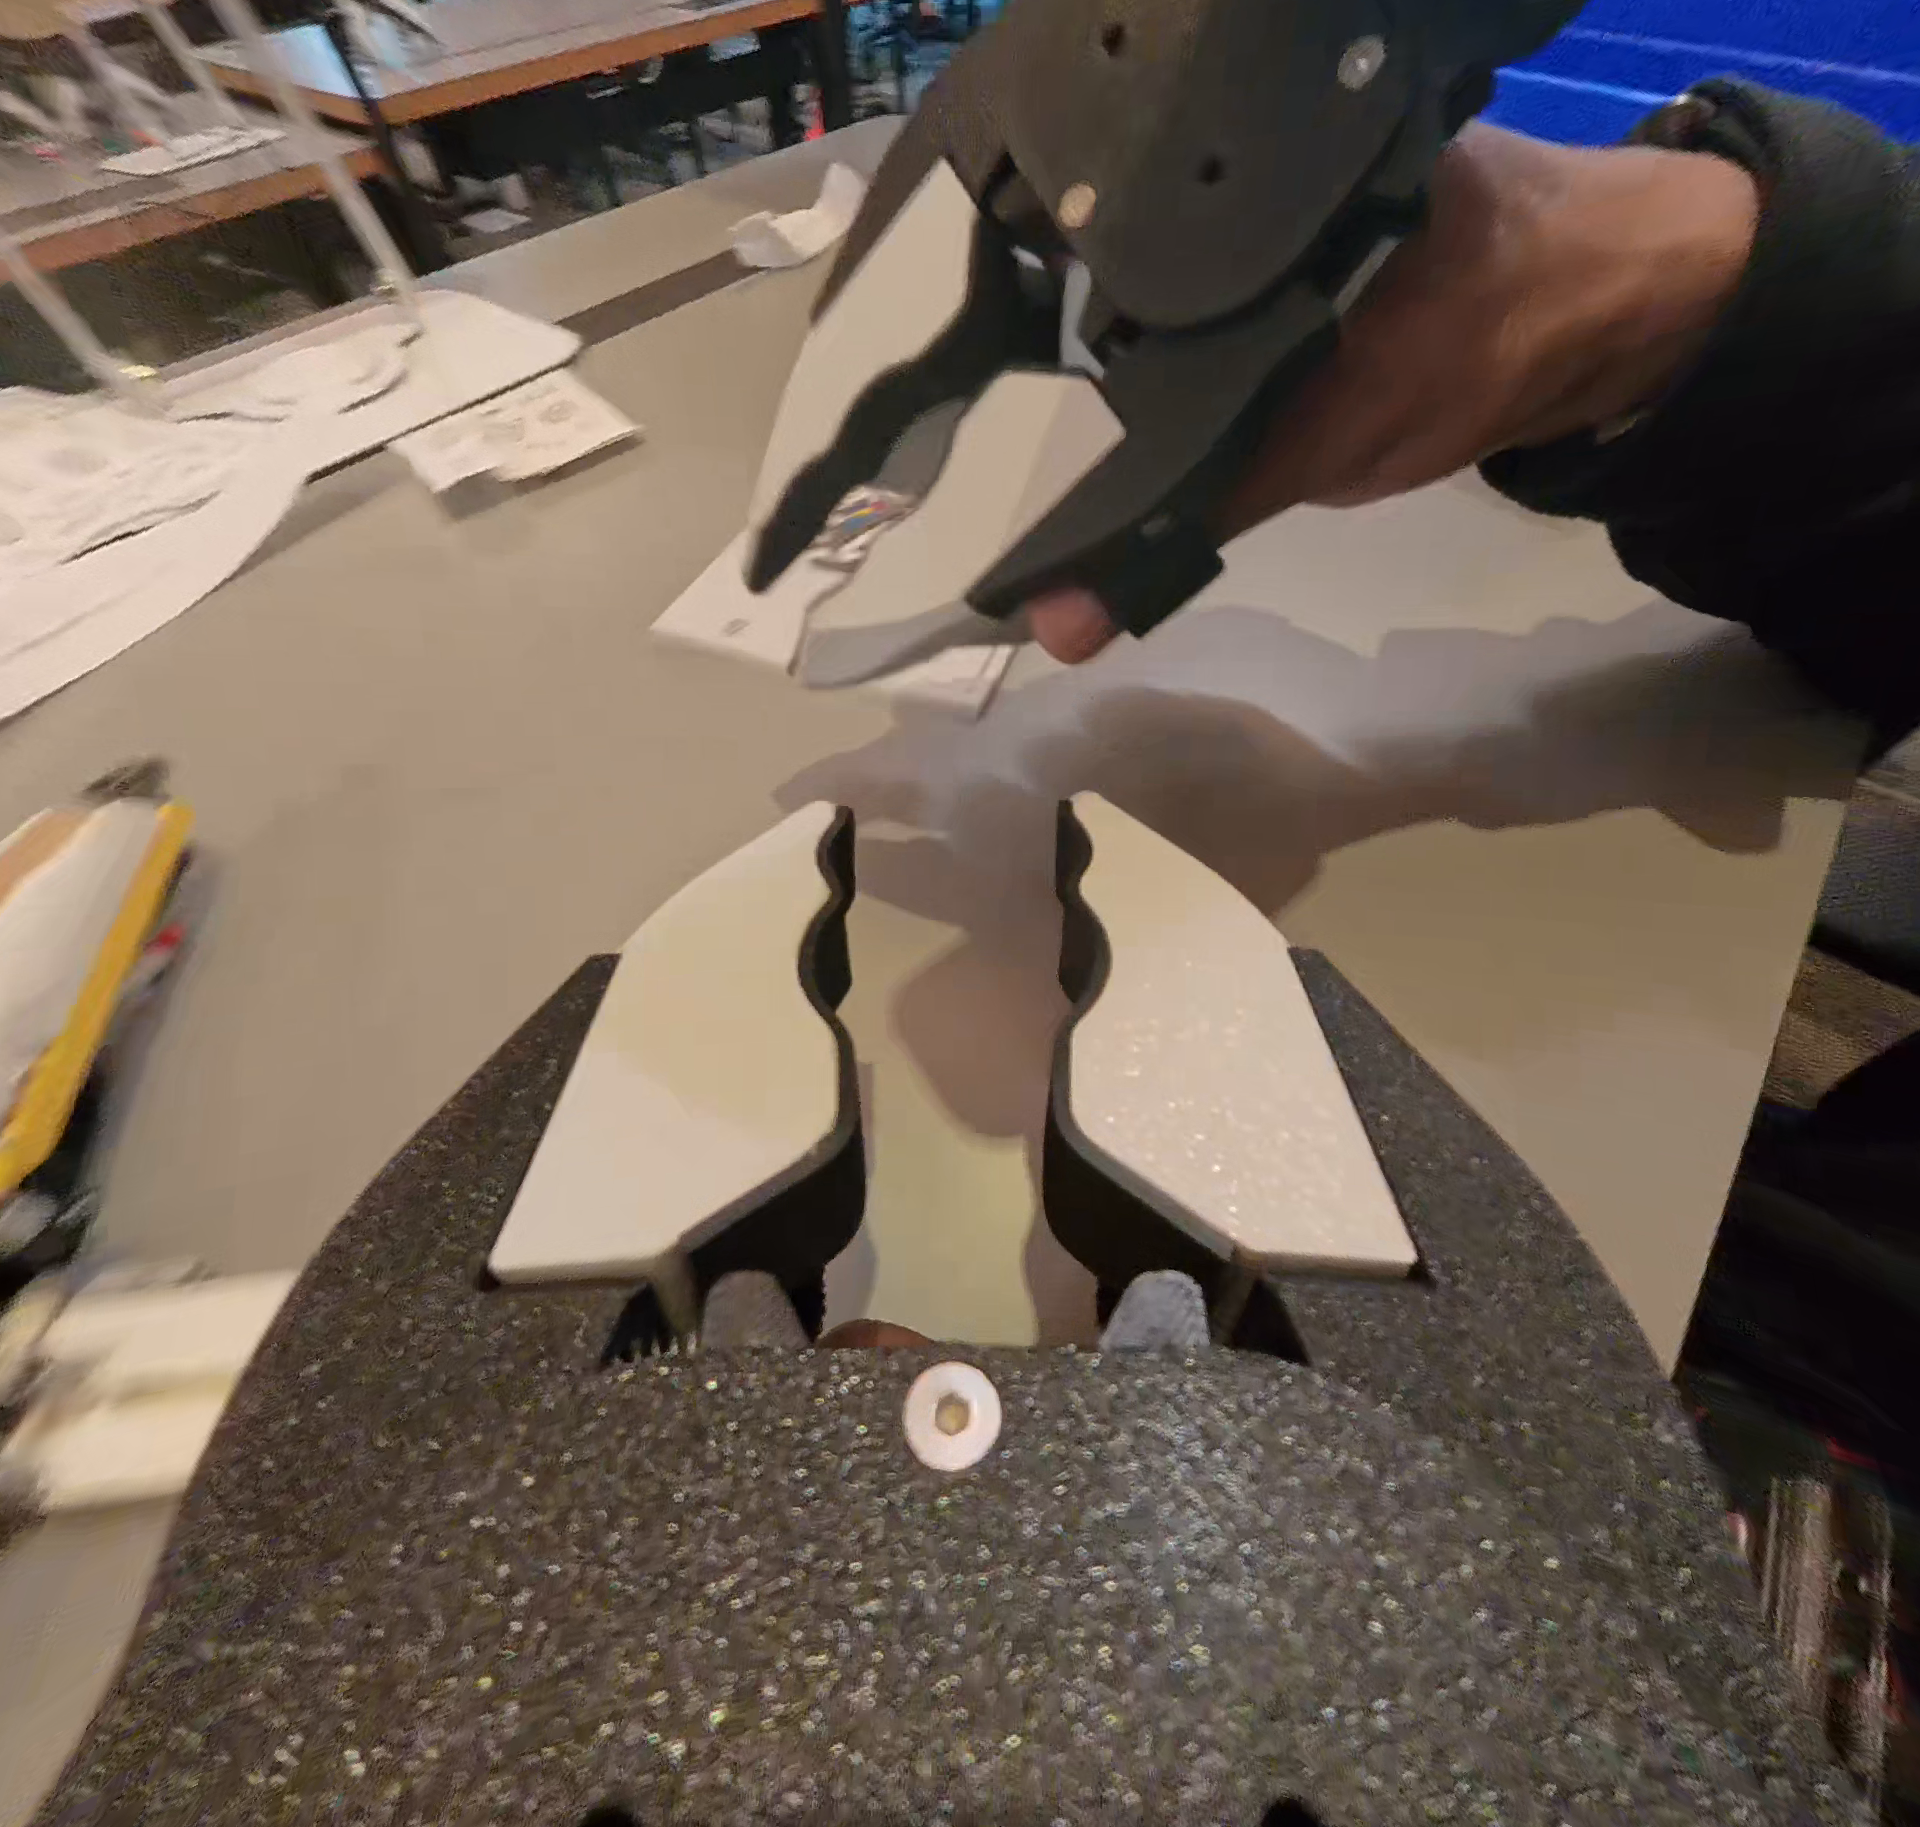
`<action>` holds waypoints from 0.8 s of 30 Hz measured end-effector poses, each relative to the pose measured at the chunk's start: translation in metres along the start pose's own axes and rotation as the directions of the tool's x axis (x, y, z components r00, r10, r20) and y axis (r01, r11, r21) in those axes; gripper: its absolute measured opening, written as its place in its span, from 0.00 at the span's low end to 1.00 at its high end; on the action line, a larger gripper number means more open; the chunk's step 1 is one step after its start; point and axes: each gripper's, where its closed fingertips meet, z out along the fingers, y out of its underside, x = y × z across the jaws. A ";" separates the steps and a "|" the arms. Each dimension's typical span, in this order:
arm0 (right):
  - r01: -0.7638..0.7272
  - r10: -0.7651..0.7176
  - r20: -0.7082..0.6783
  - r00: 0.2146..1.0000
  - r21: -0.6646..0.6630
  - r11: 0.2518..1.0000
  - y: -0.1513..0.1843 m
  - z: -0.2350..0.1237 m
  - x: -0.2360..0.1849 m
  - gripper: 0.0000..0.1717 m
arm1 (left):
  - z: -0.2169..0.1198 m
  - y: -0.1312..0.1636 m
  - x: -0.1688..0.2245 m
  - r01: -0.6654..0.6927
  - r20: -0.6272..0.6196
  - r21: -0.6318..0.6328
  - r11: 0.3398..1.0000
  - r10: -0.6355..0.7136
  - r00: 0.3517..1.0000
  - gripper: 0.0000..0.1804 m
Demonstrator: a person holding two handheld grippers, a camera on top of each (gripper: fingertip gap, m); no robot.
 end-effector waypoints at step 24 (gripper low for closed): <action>0.334 -0.412 0.285 0.866 0.284 0.899 -0.073 0.072 -0.112 0.18 | -0.086 0.094 -0.103 -0.300 0.055 -0.342 0.890 0.338 0.940 0.22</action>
